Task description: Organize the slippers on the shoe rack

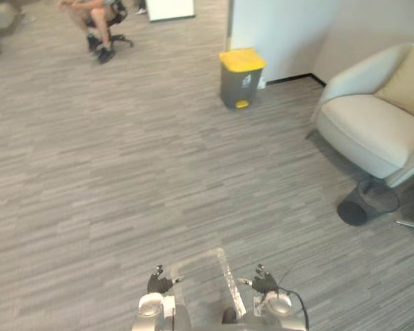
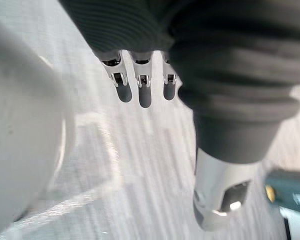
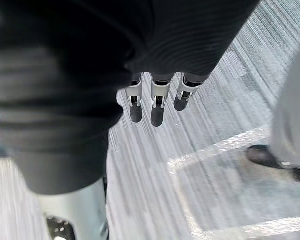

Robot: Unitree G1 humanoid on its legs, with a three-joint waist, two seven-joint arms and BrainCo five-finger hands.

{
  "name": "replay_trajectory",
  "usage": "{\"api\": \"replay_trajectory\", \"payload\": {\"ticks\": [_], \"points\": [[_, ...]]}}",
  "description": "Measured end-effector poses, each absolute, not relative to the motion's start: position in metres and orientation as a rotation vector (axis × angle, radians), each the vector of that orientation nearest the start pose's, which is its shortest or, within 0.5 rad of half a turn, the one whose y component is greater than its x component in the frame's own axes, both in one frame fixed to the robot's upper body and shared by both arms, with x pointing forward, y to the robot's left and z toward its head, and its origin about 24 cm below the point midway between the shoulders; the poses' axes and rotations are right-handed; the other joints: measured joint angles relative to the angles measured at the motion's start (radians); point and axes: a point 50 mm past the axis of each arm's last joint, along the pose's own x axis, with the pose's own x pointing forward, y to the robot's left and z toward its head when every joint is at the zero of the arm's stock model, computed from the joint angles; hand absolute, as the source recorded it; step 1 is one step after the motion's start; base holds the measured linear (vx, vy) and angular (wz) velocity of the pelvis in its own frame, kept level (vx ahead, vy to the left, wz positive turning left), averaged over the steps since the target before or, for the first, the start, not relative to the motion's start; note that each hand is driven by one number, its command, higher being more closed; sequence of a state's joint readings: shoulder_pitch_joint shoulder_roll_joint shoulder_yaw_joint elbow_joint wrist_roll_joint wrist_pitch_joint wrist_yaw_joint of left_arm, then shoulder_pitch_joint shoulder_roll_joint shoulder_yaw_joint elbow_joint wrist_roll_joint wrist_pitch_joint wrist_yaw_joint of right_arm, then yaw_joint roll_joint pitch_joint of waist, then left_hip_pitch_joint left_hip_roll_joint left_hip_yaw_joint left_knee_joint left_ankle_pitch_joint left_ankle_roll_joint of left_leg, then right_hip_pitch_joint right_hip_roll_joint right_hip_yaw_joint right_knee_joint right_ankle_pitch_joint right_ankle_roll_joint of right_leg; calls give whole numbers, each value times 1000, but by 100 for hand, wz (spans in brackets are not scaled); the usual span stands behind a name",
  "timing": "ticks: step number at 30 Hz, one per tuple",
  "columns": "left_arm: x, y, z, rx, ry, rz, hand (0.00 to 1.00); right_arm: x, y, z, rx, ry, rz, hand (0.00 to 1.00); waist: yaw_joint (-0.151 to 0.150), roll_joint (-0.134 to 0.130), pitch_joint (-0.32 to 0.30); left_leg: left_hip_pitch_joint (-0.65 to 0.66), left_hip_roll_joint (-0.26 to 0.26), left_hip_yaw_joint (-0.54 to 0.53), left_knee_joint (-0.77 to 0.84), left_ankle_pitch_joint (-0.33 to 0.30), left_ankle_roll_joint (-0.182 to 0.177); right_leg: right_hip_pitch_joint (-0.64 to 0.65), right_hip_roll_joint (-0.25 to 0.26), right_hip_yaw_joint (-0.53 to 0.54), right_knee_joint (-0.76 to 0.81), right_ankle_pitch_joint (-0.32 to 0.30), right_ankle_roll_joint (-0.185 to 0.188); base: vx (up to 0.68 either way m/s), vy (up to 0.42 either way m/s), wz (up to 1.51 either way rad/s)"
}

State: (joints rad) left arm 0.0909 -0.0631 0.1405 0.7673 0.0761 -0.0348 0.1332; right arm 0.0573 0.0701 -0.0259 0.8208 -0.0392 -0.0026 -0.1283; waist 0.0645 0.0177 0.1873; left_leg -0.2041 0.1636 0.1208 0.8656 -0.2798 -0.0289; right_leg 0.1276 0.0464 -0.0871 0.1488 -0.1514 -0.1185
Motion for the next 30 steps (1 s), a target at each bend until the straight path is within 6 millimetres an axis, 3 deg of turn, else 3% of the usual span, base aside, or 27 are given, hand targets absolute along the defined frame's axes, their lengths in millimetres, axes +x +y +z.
{"api": "replay_trajectory", "payload": {"ticks": [3, 4, 5, 7, 8, 9, 11, 12, 13, 14, 17, 18, 20, 22, 25, 27, 28, 30], "points": [[148, 162, -131, 8, 823, 230, 0, 151, -137, -136, -8, 878, -119, 0, 4, -6, -1, -10, -111, -201, -321, -1, -17, 13, -29, 109, 2, -28, 45, 313, 244, -112], [146, 161, -132, 9, 832, 229, 0, 149, -138, -136, -9, 882, -122, 0, 5, 4, -10, -5, -134, -297, -435, 32, -20, 13, -27, 152, 3, -45, 72, 256, 300, -117], [141, 161, -135, 7, 853, 228, 0, 146, -139, -138, -12, 896, -123, 0, 4, 28, -23, -3, -123, -342, -478, 102, -30, 12, -8, 186, 6, -61, 94, 379, 444, -143], [139, 175, -135, 7, 858, 280, 0, 132, -133, -146, -20, 956, -94, 0, 23, -36, -62, 27, -145, -219, -491, 106, -18, -5, -68, 279, 31, -87, 128, 392, 427, -140], [140, 177, -135, 10, 855, 281, 0, 131, -134, -146, -20, 960, -96, 0, 28, -54, -71, 37, -154, -191, -498, 98, -8, -16, -85, 298, 43, -90, 135, 246, 255, -109], [140, 177, -135, 13, 860, 281, 0, 131, -134, -146, -20, 961, -99, 0, 25, -63, -76, 59, -154, -145, -512, 87, 9, -33, -99, 301, 73, -86, 146, 204, 216, -100], [138, 177, -136, 11, 867, 281, 0, 132, -134, -146, -20, 958, -94, 0, 35, -57, -72, 132, -139, -60, -559, 81, 23, -79, -109, 261, 189, -79, 166, 169, 183, -120], [137, 177, -137, 8, 871, 282, 0, 133, -132, -146, -22, 954, -85, 0, 44, -53, -70, 175, -133, -13, -586, 81, 25, -110, -121, 217, 256, -81, 183, 127, 143, -135], [135, 176, -138, 0, 880, 284, 0, 133, -132, -145, -22, 953, -82, 0, 45, -49, -70, 215, -133, 31, -612, 82, 26, -134, -153, 108, 305, -89, 194, 143, 136, -126], [134, 173, -140, -5, 889, 281, 0, 131, -132, -146, -22, 960, -81, 0, 35, -44, -72, 244, -128, 71, -633, 82, 26, -138, -194, -66, 289, -85, 188, 115, 88, -96], [134, 174, -141, 1, 901, 275, 0, 131, -135, -148, -26, 969, -86, 0, 33, -42, -74, 265, -116, 121, -661, 83, 26, -127, -198, -262, 149, -37, 150, 101, -5, -67], [133, 173, -143, 10, 912, 264, 0, 129, -137, -150, -25, 989, -98, 0, 31, -41, -79, 270, -118, 121, -673, 86, 20, -106, -179, -249, 99, -29, 148, 116, -105, -73], [132, 170, -145, 27, 934, 233, 0, 132, -145, -151, -55, 991, -104, 0, 12, -7, -70, 277, -104, 115, -668, 86, 20, -70, -147, -226, 22, 8, 142, 72, -93, -41], [132, 168, -146, 29, 936, 222, 0, 132, -150, -151, -69, 989, -113, 0, 0, 1, -66, 273, -97, 112, -627, 85, 18, -36, -136, -223, -22, 21, 139, 55, -90, -10], [137, 167, -142, 18, 910, 230, 0, 130, -154, -151, -56, 988, -145, 0, 5, 3, -47, 176, -43, 91, -336, 70, -6, 15, -112, -196, -69, 27, 132, 1, -73, -19], [140, 167, -139, 7, 885, 241, 0, 131, -156, -150, -58, 981, -152, 0, 25, 31, -34, 91, 11, 64, -120, 86, -3, 15, -74, -126, -52, 7, 110, -19, 7, -86], [138, 168, -140, -1, 889, 255, 0, 133, -156, -149, -56, 976, -152, 0, 37, 24, -34, 80, 3, 30, -96, 70, 0, 14, -77, -105, -44, 0, 103, 44, 67, -103], [138, 168, -139, -13, 883, 266, 0, 134, -157, -148, -52, 967, -167, 0, 38, 17, -30, 80, -72, -83, -206, -9, -5, -5, -91, -45, -28, -6, 106, 66, 83, -72]]}}
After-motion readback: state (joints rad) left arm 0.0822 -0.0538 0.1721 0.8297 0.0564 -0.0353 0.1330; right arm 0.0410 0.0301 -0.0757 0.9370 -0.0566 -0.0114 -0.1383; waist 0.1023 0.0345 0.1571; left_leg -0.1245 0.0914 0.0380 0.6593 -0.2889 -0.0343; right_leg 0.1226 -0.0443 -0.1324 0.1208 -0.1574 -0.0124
